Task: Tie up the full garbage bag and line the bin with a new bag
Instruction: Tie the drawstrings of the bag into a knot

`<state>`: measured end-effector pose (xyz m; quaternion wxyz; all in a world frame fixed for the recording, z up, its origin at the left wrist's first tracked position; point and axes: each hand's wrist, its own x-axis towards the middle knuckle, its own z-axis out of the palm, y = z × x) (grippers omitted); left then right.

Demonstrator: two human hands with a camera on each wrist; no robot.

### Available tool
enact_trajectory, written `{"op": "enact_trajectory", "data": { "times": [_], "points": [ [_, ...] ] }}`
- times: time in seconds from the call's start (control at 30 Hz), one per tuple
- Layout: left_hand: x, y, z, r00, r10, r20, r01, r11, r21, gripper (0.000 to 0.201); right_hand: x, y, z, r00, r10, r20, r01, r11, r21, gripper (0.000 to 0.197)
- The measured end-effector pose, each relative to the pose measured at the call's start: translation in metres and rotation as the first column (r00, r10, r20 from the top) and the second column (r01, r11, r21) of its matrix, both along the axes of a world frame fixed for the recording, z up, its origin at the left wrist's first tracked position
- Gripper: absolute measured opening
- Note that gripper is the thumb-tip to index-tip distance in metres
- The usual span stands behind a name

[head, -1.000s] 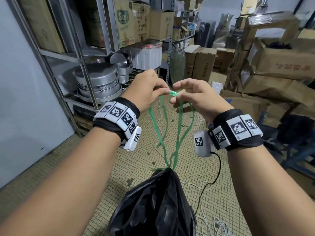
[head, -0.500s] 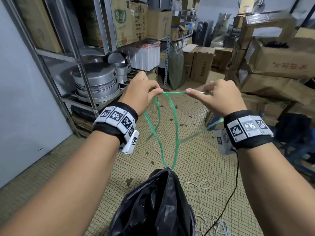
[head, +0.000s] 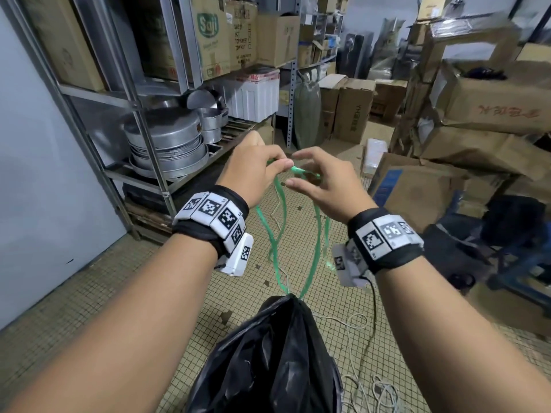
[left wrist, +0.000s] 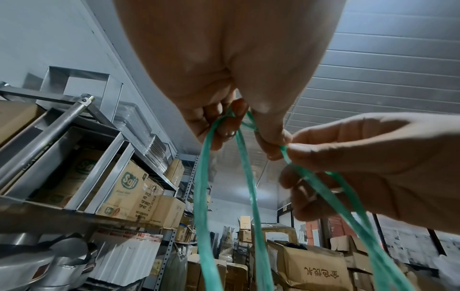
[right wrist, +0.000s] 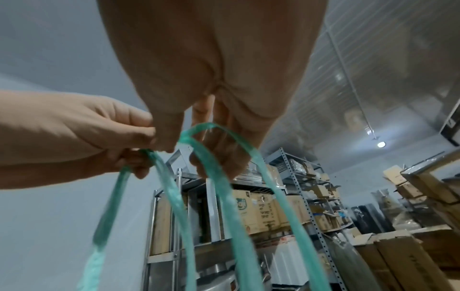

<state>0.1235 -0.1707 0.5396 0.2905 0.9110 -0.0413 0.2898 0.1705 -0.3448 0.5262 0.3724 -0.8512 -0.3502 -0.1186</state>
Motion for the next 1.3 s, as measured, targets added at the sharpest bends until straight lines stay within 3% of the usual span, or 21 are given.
{"op": "enact_trajectory", "data": {
  "times": [0.1, 0.23, 0.33, 0.53, 0.63, 0.73, 0.83, 0.97, 1.2, 1.3],
  "points": [
    [0.001, 0.003, -0.003, 1.000, 0.000, 0.009, 0.000, 1.000, 0.001, 0.021, -0.001, 0.010, 0.002, 0.987, -0.042, 0.155, 0.033, 0.997, 0.064, 0.019],
    [-0.002, 0.013, -0.012, 0.993, 0.114, 0.020, -0.115, 0.987, 0.111, 0.030, 0.002, 0.009, 0.001, 0.975, -0.032, 0.220, 0.032, 0.999, 0.002, 0.020],
    [-0.006, 0.017, -0.017, 0.988, 0.152, 0.028, -0.154, 0.985, 0.081, 0.037, 0.005, 0.003, 0.000, 0.971, -0.062, 0.231, 0.064, 0.998, 0.000, 0.020],
    [-0.013, 0.018, -0.021, 0.997, 0.068, -0.029, -0.067, 0.997, 0.027, 0.033, 0.003, -0.009, -0.002, 0.986, -0.092, 0.140, 0.111, 0.985, -0.135, 0.024],
    [-0.015, 0.014, -0.023, 0.999, 0.028, -0.046, -0.029, 1.000, -0.009, 0.028, -0.003, -0.003, -0.007, 0.999, -0.031, 0.037, 0.033, 0.999, -0.037, 0.014],
    [-0.017, 0.015, -0.024, 0.998, -0.033, -0.045, 0.031, 0.998, -0.046, 0.025, -0.005, 0.003, -0.009, 0.991, 0.012, -0.135, 0.004, 0.993, 0.115, 0.022],
    [-0.019, 0.017, -0.024, 0.992, -0.118, -0.040, 0.113, 0.987, -0.115, 0.020, -0.008, 0.008, -0.008, 0.961, 0.073, -0.267, -0.048, 0.994, 0.097, 0.021],
    [-0.020, 0.018, -0.026, 0.986, -0.164, -0.039, 0.155, 0.973, -0.170, 0.016, -0.013, 0.014, -0.010, 0.979, 0.048, -0.197, -0.065, 0.995, -0.079, 0.025],
    [-0.022, 0.029, -0.028, 0.996, -0.078, -0.043, 0.071, 0.988, -0.140, 0.017, -0.017, 0.015, -0.006, 0.947, 0.121, -0.297, -0.105, 0.992, 0.070, 0.039],
    [-0.023, 0.033, -0.026, 0.997, -0.046, -0.057, 0.037, 0.990, -0.135, 0.020, -0.016, 0.009, -0.001, 0.955, 0.118, -0.270, -0.110, 0.993, 0.046, 0.039]
  ]
}}
